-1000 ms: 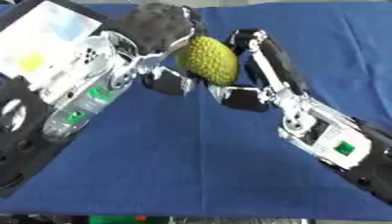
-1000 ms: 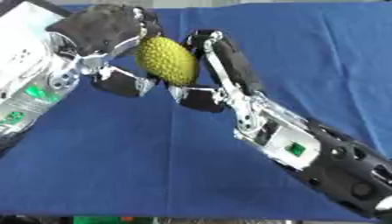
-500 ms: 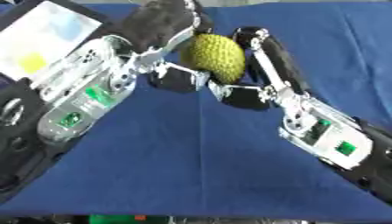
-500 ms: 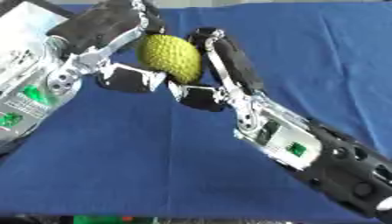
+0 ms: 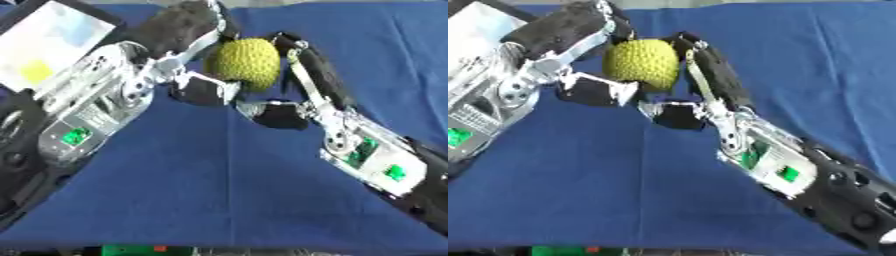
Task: Pick up the objects with one hand, pass them to the other hand, and then place them into the box on the other side of the table.
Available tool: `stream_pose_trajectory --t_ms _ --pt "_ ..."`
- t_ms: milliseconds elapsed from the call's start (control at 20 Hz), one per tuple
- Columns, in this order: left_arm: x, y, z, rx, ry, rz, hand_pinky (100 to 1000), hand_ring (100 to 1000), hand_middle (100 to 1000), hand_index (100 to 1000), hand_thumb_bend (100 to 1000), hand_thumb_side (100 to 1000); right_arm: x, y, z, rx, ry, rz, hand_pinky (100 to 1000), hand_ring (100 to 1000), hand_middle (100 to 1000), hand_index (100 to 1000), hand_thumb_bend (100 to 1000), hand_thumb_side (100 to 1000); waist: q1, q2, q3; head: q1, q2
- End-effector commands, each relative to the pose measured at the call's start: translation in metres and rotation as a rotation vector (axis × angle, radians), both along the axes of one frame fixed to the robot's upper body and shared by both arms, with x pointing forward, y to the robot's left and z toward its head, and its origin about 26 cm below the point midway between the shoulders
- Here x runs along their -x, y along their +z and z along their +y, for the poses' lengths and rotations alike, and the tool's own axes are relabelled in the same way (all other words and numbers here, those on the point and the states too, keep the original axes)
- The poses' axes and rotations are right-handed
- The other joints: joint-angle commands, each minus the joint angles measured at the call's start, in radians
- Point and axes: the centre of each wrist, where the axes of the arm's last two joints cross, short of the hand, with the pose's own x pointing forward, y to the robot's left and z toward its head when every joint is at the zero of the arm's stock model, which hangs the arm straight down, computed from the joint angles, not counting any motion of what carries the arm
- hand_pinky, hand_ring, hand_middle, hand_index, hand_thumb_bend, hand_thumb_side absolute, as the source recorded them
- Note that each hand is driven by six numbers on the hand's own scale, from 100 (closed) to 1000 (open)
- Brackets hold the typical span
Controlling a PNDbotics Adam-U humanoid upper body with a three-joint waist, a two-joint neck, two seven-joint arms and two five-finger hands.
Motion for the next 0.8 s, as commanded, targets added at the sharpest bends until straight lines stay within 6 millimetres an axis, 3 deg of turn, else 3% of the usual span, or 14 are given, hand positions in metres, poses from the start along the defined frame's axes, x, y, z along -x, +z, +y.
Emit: stream_pose_trajectory --t_ms 50,500,800 --pt "-0.003 0.011 0.006 -0.007 0.023 -0.050 743 579 435 380 100 247 0.000 0.007 -0.005 0.056 -0.032 -0.013 376 747 839 883 807 449 -0.001 -0.024 -0.002 -0.002 0.005" --pt "-0.015 0.010 0.019 -0.038 0.082 -0.084 743 587 438 369 100 252 0.000 0.004 -0.010 0.085 -0.099 0.017 386 755 848 889 806 476 0.003 -0.031 -0.002 -0.001 0.010" --pt "-0.022 0.015 0.040 -0.046 0.148 -0.093 743 591 442 367 100 255 0.000 0.001 -0.015 0.082 -0.117 0.020 386 754 847 887 812 468 0.006 -0.034 -0.002 0.000 0.012"
